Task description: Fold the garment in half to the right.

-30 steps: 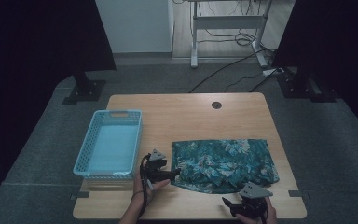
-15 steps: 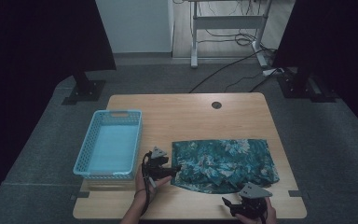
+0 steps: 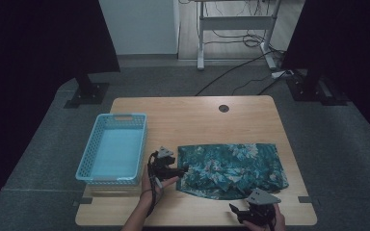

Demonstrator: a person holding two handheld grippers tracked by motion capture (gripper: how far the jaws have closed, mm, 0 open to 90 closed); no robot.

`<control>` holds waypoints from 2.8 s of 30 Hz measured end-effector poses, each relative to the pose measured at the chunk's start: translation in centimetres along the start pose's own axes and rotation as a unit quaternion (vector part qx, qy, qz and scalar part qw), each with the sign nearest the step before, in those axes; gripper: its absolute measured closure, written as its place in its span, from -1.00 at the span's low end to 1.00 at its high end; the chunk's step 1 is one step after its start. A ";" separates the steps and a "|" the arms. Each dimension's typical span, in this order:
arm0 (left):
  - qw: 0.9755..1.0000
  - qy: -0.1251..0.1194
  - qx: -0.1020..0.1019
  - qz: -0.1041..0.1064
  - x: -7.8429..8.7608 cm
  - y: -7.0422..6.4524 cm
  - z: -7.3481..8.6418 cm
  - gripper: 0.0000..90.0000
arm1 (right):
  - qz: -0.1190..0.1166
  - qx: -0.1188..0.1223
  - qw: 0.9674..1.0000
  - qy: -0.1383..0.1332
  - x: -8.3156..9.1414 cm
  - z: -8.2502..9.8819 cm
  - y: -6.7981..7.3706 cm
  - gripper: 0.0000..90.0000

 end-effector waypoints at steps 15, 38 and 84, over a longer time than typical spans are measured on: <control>1.000 0.014 0.003 -0.003 -1.2 1.2 -1.0 -0.37 | -0.004 0.001 1.000 0.001 -0.2 0.0 0.2 -0.51; 1.000 0.014 0.003 -0.015 -2.7 2.9 -2.4 -0.38 | -0.005 0.003 1.000 0.005 -0.3 0.1 0.3 -0.51; 0.999 0.037 0.007 -0.024 -6.7 5.0 -3.1 -0.31 | -0.014 0.009 1.000 0.012 -0.6 0.1 0.6 -0.51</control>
Point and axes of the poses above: each handheld gripper's, and its own axes: x roughly backward along the jaws, z roughly out of its underside, y roughly to its left, the point moved 4 cm from there along -x, roughly forward along the jaws, and after that the axes turned 13 degrees about -x, right-handed, at the moved point
